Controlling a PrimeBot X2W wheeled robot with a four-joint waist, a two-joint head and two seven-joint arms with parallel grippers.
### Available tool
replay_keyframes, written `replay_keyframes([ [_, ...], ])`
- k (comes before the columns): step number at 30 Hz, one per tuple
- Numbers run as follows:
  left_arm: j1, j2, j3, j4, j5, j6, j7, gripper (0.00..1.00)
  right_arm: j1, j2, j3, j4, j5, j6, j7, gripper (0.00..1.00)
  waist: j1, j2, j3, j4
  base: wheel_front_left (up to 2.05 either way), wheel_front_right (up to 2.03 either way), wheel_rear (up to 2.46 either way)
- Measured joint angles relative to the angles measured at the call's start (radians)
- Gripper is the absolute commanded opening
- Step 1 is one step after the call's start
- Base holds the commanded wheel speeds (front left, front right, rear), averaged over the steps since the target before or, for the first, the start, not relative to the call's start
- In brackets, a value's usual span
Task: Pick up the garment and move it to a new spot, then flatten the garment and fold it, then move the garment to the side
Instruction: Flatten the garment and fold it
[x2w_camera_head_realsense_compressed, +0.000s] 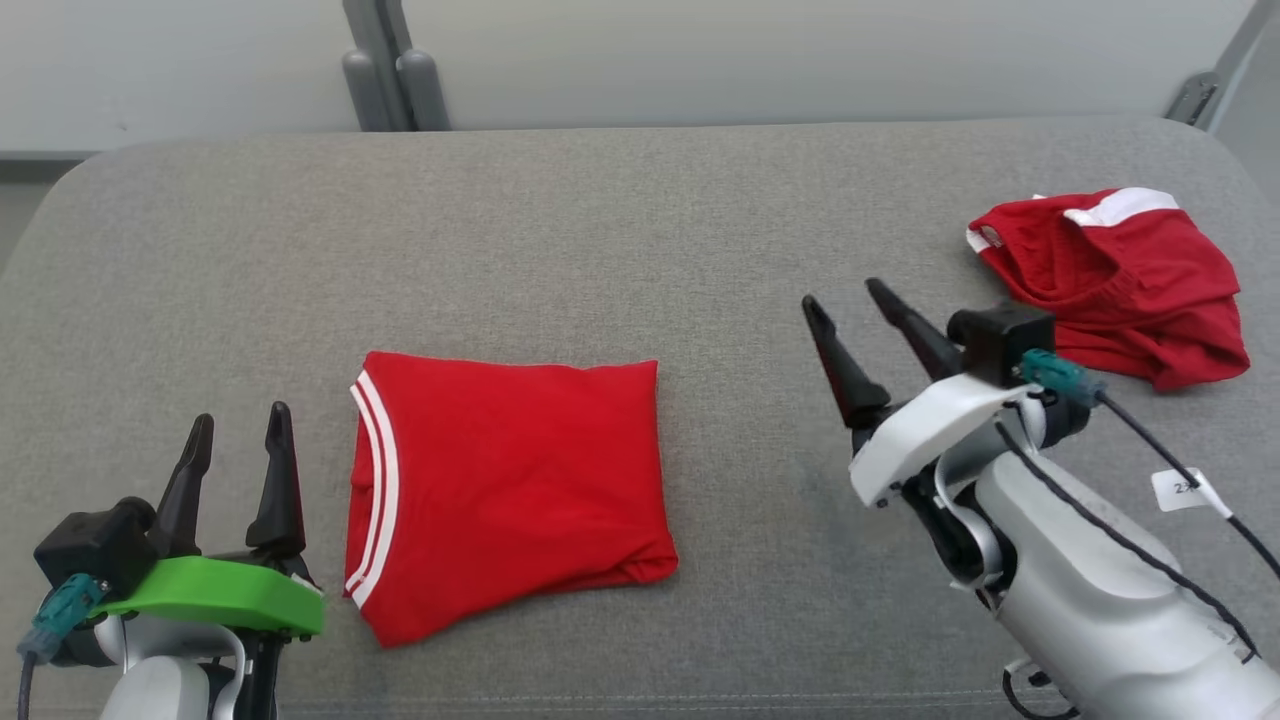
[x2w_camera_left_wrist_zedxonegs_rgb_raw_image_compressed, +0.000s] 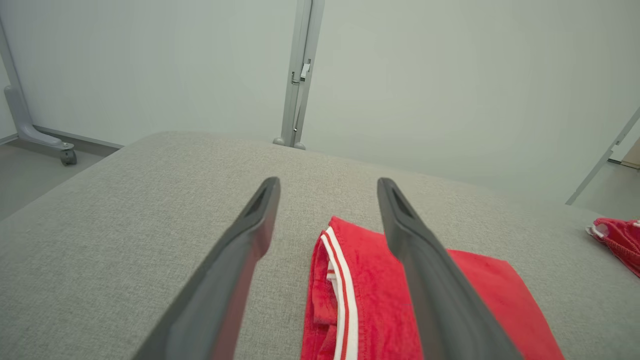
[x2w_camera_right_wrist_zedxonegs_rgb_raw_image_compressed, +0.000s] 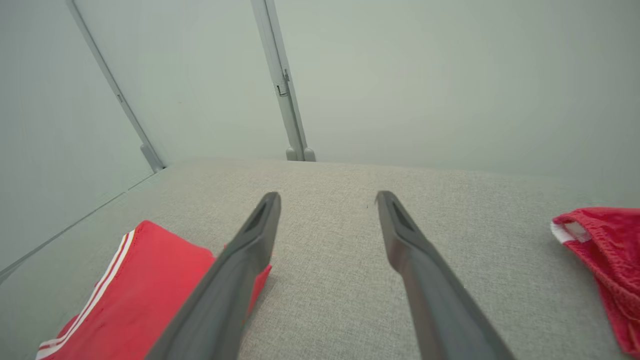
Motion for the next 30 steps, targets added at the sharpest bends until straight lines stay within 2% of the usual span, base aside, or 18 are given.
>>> replay_keyframes([
  [9,0.002,-0.017,0.021,-0.022,0.010,0.001,0.000,1.00,0.105,-0.025,-0.145,-0.120,-0.065,-0.035,0.000,1.00,0.0000,0.0000,-0.010,-0.044,0.00,0.00,0.00],
  [12,0.004,-0.021,0.023,-0.030,0.014,0.001,0.000,1.00,0.142,-0.027,-0.183,-0.148,-0.081,-0.036,0.000,1.00,0.0000,0.0000,-0.010,-0.046,0.00,0.00,0.00],
  [30,0.033,-0.027,0.023,-0.034,0.024,0.001,0.000,1.00,0.268,-0.009,-0.240,-0.235,-0.165,-0.042,0.000,1.00,0.0000,0.0000,-0.012,-0.044,0.00,0.00,0.00],
])
